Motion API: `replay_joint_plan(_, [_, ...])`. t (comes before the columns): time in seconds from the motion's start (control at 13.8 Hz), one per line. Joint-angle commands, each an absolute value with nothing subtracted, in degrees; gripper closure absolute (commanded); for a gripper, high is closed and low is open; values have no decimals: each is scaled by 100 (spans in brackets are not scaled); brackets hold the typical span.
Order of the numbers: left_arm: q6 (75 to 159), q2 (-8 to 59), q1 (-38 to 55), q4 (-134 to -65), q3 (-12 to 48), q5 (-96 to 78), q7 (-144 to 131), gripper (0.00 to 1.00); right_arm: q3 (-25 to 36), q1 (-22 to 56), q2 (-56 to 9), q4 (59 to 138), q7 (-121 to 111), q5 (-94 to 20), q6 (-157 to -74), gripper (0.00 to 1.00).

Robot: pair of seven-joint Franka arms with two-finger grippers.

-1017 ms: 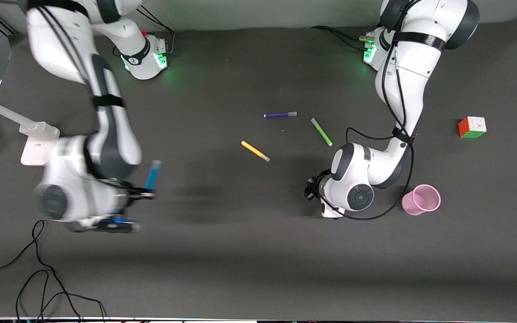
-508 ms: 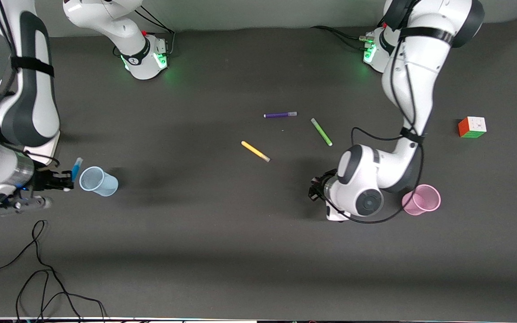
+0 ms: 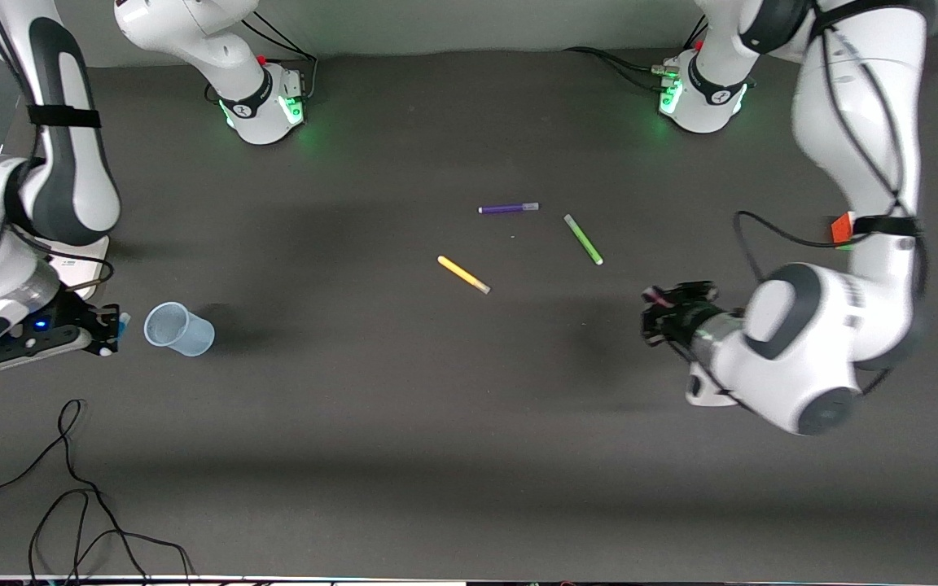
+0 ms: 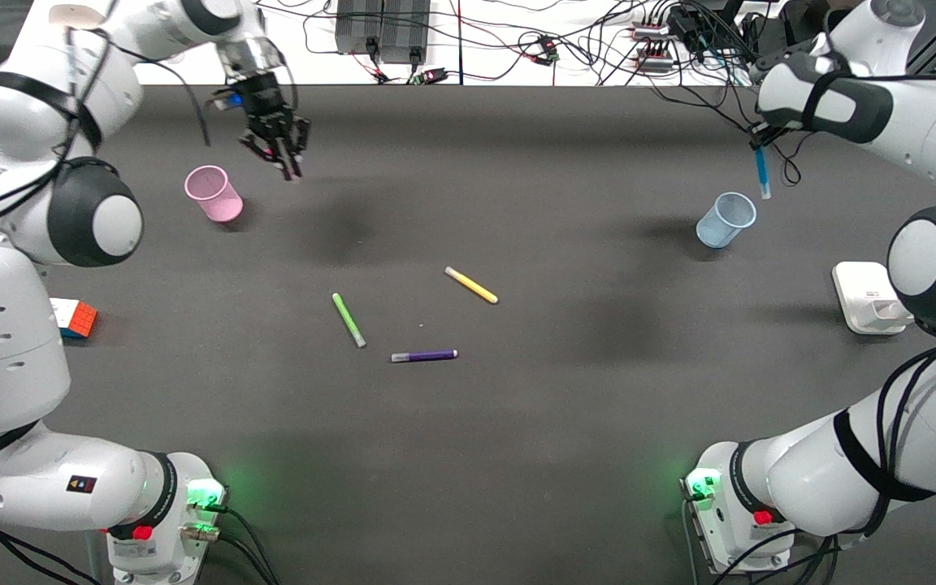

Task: Place pink and blue markers in matching cups
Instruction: 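Carry the blue marker to the blue cup while the left gripper carries pink, then lower the pink marker into the pink cup with the left gripper and release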

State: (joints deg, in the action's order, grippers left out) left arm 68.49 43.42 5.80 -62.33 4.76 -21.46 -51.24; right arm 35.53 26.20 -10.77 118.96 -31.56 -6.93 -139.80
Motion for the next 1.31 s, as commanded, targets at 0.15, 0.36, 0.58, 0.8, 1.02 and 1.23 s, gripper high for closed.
replay_joint_plan(0.15, [6276, 4517, -552, -6073, 510, -2593, -3537, 100, 3533, 2970, -1081, 12103, -3199, -1467, -14273, 100])
replay_joint_plan(0.36, [6223, 4666, -1158, -6135, 483, -3346, -3217, 100, 3542, 2962, -1099, 12181, -3243, -1468, -14405, 99])
replay_joint_plan(0.58, [6223, 4799, -1546, -6362, 483, -3718, -2745, 100, 3551, 2953, -1046, 12278, -3374, -1468, -14476, 97])
replay_joint_plan(0.8, [6223, 4983, -1801, -6407, 483, -3928, -2531, 100, 3577, 2927, -1063, 12270, -3480, -1468, -14476, 1])
replay_joint_plan(1.02, [6284, 5106, -1872, -6530, 475, -4017, -2252, 100, 3577, 2918, -1055, 12270, -3480, -1468, -14449, 0])
replay_joint_plan(1.23, [6328, 5291, -1951, -6574, 440, -4017, -1821, 100, 3577, 2918, -1046, 12270, -3480, -1468, -14423, 0])
